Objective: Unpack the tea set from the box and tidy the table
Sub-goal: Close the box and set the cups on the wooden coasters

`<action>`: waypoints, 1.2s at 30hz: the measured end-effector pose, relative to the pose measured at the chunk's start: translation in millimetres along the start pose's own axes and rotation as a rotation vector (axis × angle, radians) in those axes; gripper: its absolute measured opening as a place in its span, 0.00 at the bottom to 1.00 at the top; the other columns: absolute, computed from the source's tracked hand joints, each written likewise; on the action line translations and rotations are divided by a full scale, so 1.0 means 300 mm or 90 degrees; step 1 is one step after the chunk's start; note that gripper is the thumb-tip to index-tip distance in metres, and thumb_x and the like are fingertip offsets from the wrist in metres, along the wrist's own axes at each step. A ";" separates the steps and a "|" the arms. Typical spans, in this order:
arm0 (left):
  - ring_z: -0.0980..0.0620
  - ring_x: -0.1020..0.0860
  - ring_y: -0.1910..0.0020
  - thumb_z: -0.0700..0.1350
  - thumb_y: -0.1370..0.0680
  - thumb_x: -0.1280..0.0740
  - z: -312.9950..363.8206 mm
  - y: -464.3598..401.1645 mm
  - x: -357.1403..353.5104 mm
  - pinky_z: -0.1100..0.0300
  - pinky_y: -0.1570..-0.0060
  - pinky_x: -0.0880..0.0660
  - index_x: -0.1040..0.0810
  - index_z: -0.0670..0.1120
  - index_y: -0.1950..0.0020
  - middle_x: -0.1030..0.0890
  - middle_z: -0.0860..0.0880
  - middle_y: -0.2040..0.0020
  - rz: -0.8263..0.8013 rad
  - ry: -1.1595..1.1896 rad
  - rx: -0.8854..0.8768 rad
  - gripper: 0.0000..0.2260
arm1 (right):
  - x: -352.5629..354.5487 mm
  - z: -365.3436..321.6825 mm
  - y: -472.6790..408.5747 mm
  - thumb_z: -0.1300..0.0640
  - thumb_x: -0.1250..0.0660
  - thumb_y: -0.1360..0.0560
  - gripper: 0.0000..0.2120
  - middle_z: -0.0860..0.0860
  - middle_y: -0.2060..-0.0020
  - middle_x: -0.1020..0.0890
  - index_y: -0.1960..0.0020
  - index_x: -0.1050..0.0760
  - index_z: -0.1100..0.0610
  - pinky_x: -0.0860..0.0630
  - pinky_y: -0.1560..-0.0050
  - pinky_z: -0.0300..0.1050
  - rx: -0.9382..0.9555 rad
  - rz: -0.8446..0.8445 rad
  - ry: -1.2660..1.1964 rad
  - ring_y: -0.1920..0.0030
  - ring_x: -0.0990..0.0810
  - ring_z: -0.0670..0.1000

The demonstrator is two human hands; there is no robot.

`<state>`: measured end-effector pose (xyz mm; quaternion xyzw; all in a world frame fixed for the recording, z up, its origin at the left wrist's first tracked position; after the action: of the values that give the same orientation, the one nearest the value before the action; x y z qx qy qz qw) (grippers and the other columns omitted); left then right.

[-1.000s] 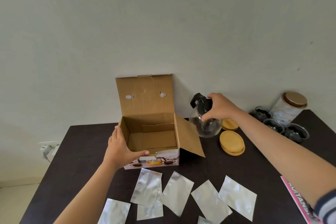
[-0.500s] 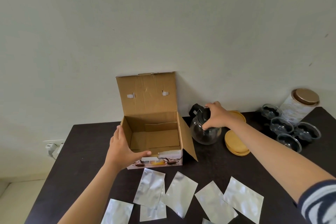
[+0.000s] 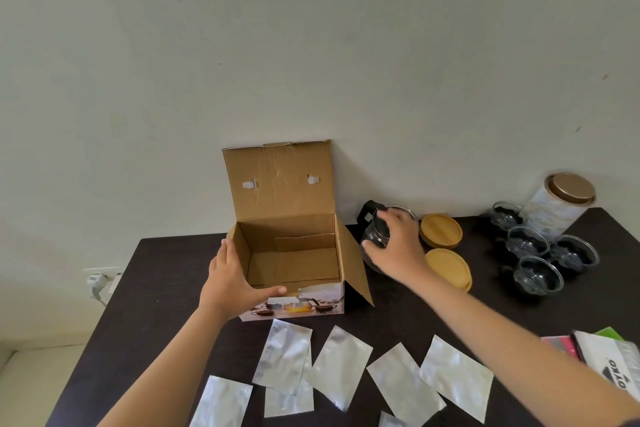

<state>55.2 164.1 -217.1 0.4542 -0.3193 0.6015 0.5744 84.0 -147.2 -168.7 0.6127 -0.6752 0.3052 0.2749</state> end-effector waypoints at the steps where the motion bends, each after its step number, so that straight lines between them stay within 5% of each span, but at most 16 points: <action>1: 0.39 0.50 0.24 0.81 0.50 0.38 -0.001 -0.001 0.001 0.42 0.29 0.42 0.61 0.46 0.23 0.54 0.44 0.22 -0.002 -0.013 -0.001 0.67 | -0.024 -0.010 0.056 0.50 0.28 0.29 0.33 0.55 0.32 0.34 0.28 0.36 0.57 0.38 0.31 0.49 -0.060 0.031 -0.076 0.30 0.38 0.55; 6: 0.39 0.47 0.24 0.79 0.39 0.44 0.005 0.012 0.017 0.38 0.29 0.53 0.54 0.43 0.23 0.52 0.42 0.22 0.093 -0.061 0.030 0.57 | -0.185 -0.021 0.234 0.51 0.28 0.27 0.36 0.59 0.29 0.35 0.26 0.42 0.61 0.33 0.35 0.54 -0.595 -0.007 -0.533 0.31 0.34 0.60; 9: 0.37 0.44 0.26 0.72 0.35 0.35 -0.038 0.051 0.033 0.38 0.30 0.48 0.53 0.40 0.24 0.47 0.39 0.23 0.165 0.023 0.169 0.54 | -0.234 -0.048 0.245 0.54 0.27 0.28 0.36 0.59 0.30 0.33 0.27 0.41 0.60 0.34 0.34 0.54 -0.669 -0.028 -0.642 0.32 0.33 0.61; 13: 0.36 0.36 0.31 0.67 0.40 0.25 -0.162 0.096 0.015 0.38 0.32 0.39 0.47 0.40 0.27 0.36 0.38 0.29 0.143 0.268 0.441 0.54 | -0.258 -0.081 0.269 0.55 0.24 0.30 0.34 0.60 0.35 0.28 0.31 0.36 0.63 0.29 0.40 0.53 -0.694 0.011 -0.578 0.36 0.29 0.62; 16: 0.37 0.27 0.40 0.64 0.40 0.23 -0.243 0.112 -0.002 0.40 0.40 0.29 0.39 0.41 0.33 0.27 0.39 0.39 0.134 0.438 0.504 0.46 | -0.286 -0.126 0.283 0.55 0.21 0.34 0.36 0.60 0.37 0.26 0.32 0.34 0.62 0.27 0.46 0.53 -0.713 0.021 -0.606 0.38 0.27 0.61; 22: 0.42 0.24 0.44 0.53 0.31 0.25 -0.272 0.133 0.053 0.48 0.45 0.26 0.31 0.43 0.37 0.24 0.44 0.46 0.155 0.555 0.345 0.29 | -0.388 -0.182 0.288 0.58 0.20 0.36 0.36 0.60 0.40 0.24 0.35 0.34 0.62 0.27 0.55 0.49 -0.707 0.056 -0.679 0.41 0.23 0.59; 29: 0.48 0.26 0.41 0.50 0.26 0.29 -0.229 0.142 0.078 0.50 0.41 0.28 0.41 0.51 0.27 0.27 0.48 0.35 0.116 0.482 0.097 0.31 | -0.458 -0.198 0.297 0.55 0.18 0.41 0.33 0.57 0.44 0.20 0.40 0.28 0.62 0.22 0.46 0.52 -0.645 0.220 -0.671 0.43 0.21 0.59; 32: 0.44 0.29 0.34 0.52 0.26 0.30 -0.229 0.141 0.071 0.48 0.38 0.29 0.44 0.52 0.25 0.30 0.47 0.30 0.094 0.459 0.071 0.35 | -0.424 -0.215 0.287 0.64 0.23 0.34 0.29 0.58 0.43 0.21 0.37 0.32 0.62 0.25 0.44 0.51 -0.523 0.304 -0.592 0.42 0.22 0.60; 36: 0.44 0.36 0.28 0.57 0.30 0.27 -0.225 0.135 0.050 0.45 0.34 0.32 0.49 0.53 0.23 0.38 0.49 0.25 0.069 0.416 0.058 0.43 | -0.413 -0.269 0.301 0.63 0.34 0.24 0.18 0.57 0.46 0.19 0.36 0.33 0.59 0.25 0.47 0.46 -0.321 0.277 -0.442 0.44 0.20 0.58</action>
<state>4.4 225.8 -223.7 0.2453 -0.1148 0.7588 0.5924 5.9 0.7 -214.4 0.4370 -0.8927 -0.0404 0.1026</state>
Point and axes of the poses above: each hand's wrist, its own y-axis away from the middle knuckle, its own x-axis out of the back of the hand, z = x × y, the point moved 5 cm from there along -y, towards the middle knuckle
